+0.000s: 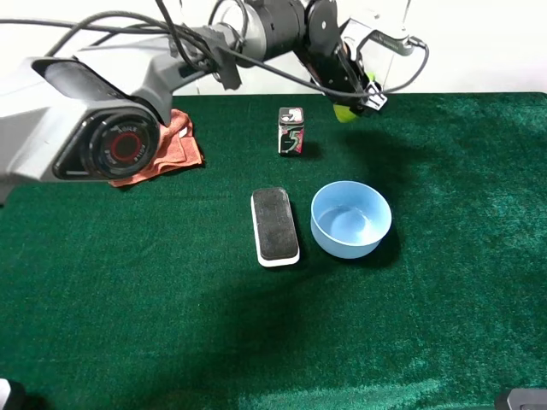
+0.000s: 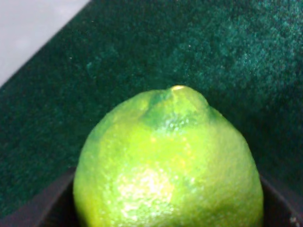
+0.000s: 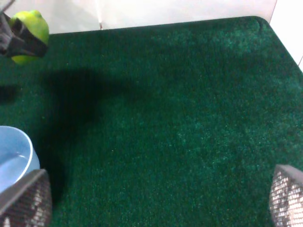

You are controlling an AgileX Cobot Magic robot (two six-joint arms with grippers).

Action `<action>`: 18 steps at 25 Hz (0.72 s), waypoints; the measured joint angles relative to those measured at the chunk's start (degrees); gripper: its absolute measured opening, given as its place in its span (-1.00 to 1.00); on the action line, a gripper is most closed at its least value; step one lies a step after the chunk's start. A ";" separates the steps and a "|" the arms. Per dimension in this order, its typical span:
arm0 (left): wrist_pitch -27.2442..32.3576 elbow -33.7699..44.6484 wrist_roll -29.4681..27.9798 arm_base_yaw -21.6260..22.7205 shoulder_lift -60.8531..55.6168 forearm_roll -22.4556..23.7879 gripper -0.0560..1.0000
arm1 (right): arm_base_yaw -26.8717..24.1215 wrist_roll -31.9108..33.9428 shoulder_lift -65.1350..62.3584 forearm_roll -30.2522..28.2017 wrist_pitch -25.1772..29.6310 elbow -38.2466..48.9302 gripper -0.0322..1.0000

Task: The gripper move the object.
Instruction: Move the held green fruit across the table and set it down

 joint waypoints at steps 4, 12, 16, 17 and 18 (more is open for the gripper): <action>-0.28 0.00 0.27 -0.19 1.43 0.00 0.39 | 0.00 0.00 0.00 -0.76 0.00 0.00 0.40; 0.03 0.07 0.47 -0.59 2.16 0.00 0.39 | 0.00 0.00 0.00 -0.99 0.00 0.00 0.40; 1.21 0.07 0.47 -0.66 2.16 0.00 0.39 | 0.00 0.00 0.00 -0.99 0.00 0.00 0.40; 1.59 0.07 0.47 -0.66 2.16 0.00 0.39 | 0.00 0.00 0.00 -0.99 0.00 0.00 0.40; 1.86 0.07 0.47 -0.66 2.16 0.00 0.39 | 0.00 0.00 0.00 -0.99 0.00 0.00 0.40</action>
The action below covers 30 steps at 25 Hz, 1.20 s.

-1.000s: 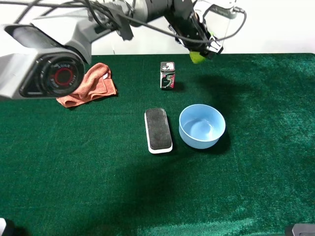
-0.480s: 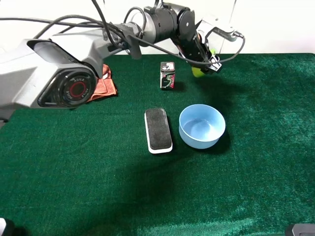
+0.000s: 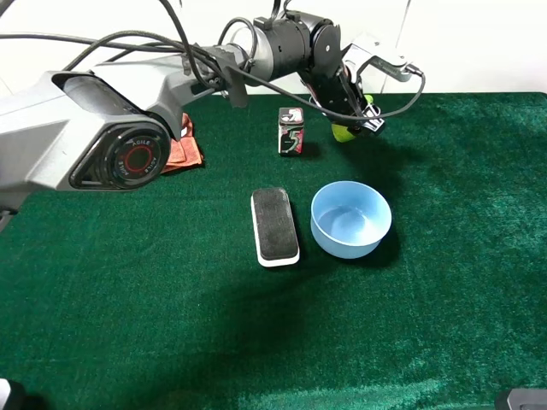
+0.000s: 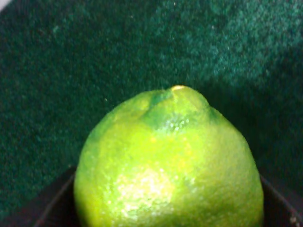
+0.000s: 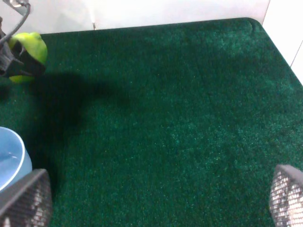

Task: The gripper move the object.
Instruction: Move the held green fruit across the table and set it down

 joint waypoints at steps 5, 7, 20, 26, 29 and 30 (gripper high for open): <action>0.95 0.00 0.00 0.00 0.00 0.00 0.39 | 0.00 0.00 0.00 -0.01 0.00 0.00 0.40; 0.95 0.00 0.05 0.00 0.00 0.00 0.39 | 0.00 0.00 0.00 -0.06 0.00 0.00 0.40; 0.95 0.00 0.05 0.00 0.00 -0.05 0.73 | 0.00 0.00 0.00 -0.06 0.00 0.00 0.40; 0.95 0.00 0.00 0.00 0.00 -0.05 0.92 | 0.00 0.00 0.00 -0.06 0.00 0.00 0.40; 0.95 0.00 -0.12 0.00 0.00 -0.05 0.93 | 0.00 0.00 0.00 -0.06 0.00 0.00 0.40; 0.95 0.00 -0.18 0.00 0.00 -0.05 0.94 | 0.00 0.00 0.00 -0.06 0.00 0.00 0.40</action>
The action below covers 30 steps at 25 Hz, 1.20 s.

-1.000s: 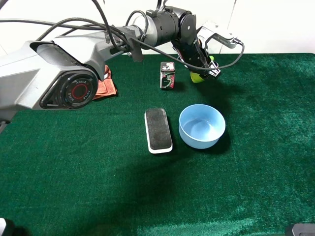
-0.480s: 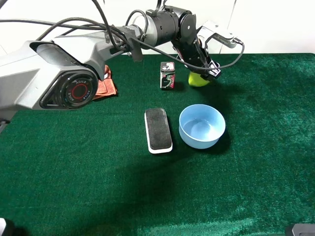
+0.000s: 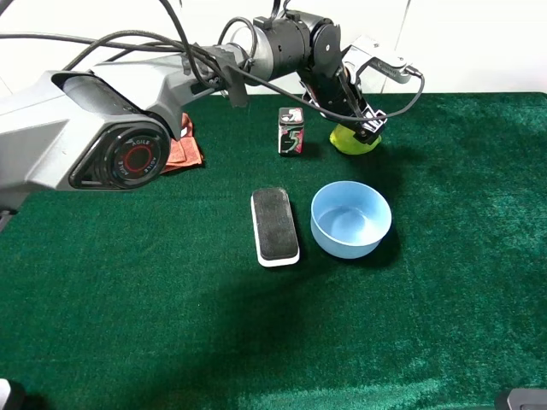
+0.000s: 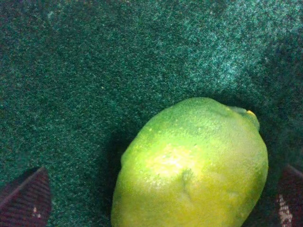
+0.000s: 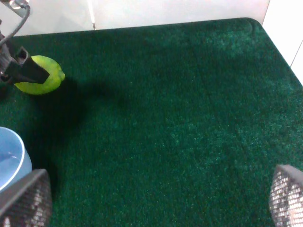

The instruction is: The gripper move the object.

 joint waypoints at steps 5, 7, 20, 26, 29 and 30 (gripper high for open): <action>-0.10 -0.14 0.00 0.00 -0.05 0.00 0.94 | 0.00 0.00 0.00 0.00 0.00 0.00 0.40; 0.63 -0.76 0.00 0.00 -0.05 0.00 0.94 | 0.00 0.00 0.00 0.00 0.00 0.00 0.40; 11.59 -5.61 -0.16 0.17 -4.39 1.86 0.94 | 0.00 0.00 0.00 0.00 0.00 0.00 0.40; 19.26 -5.87 -2.98 0.17 -8.60 5.04 0.94 | 0.00 0.00 0.00 0.39 0.00 0.00 0.40; 23.09 -5.87 -3.43 0.39 -10.60 5.54 0.94 | 0.00 0.00 0.00 0.63 0.00 0.00 0.40; 24.36 -5.87 -3.66 0.45 -11.32 5.66 0.94 | 0.00 0.00 0.00 0.70 0.00 0.00 0.40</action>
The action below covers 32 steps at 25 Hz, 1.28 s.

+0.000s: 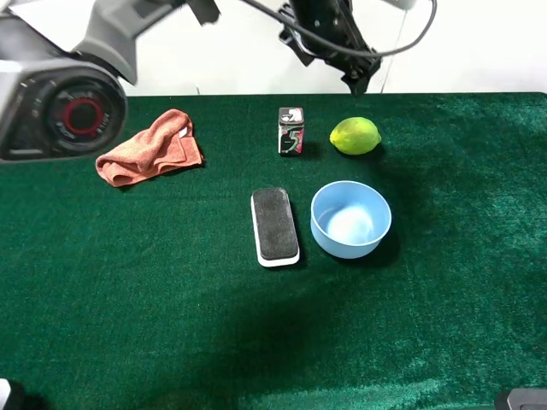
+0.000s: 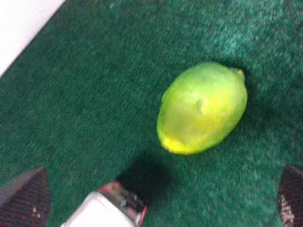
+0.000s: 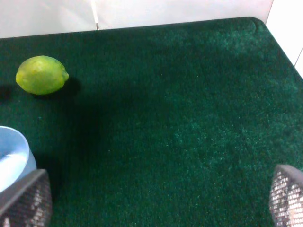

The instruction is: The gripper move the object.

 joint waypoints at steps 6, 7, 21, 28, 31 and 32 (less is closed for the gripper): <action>5.36 -0.11 -0.61 0.18 -3.48 0.31 0.94 | 0.00 0.00 0.00 0.00 0.00 0.00 0.40; 5.36 -0.11 -0.73 0.18 -4.08 0.31 0.94 | 0.00 0.00 0.00 0.00 0.00 0.00 0.40; 5.38 14.33 -1.93 0.22 -17.83 0.89 0.94 | 0.00 0.00 0.00 0.59 0.00 0.00 0.40; 5.32 33.58 -2.47 0.27 -32.51 3.84 0.94 | 0.00 0.00 0.00 0.63 0.00 0.00 0.40; 5.32 40.67 -2.91 0.42 -39.64 4.54 0.94 | 0.00 0.00 0.00 0.63 0.00 0.00 0.40; 5.32 43.12 -3.09 0.71 -41.61 4.59 0.94 | 0.00 0.00 0.00 0.63 0.00 0.00 0.40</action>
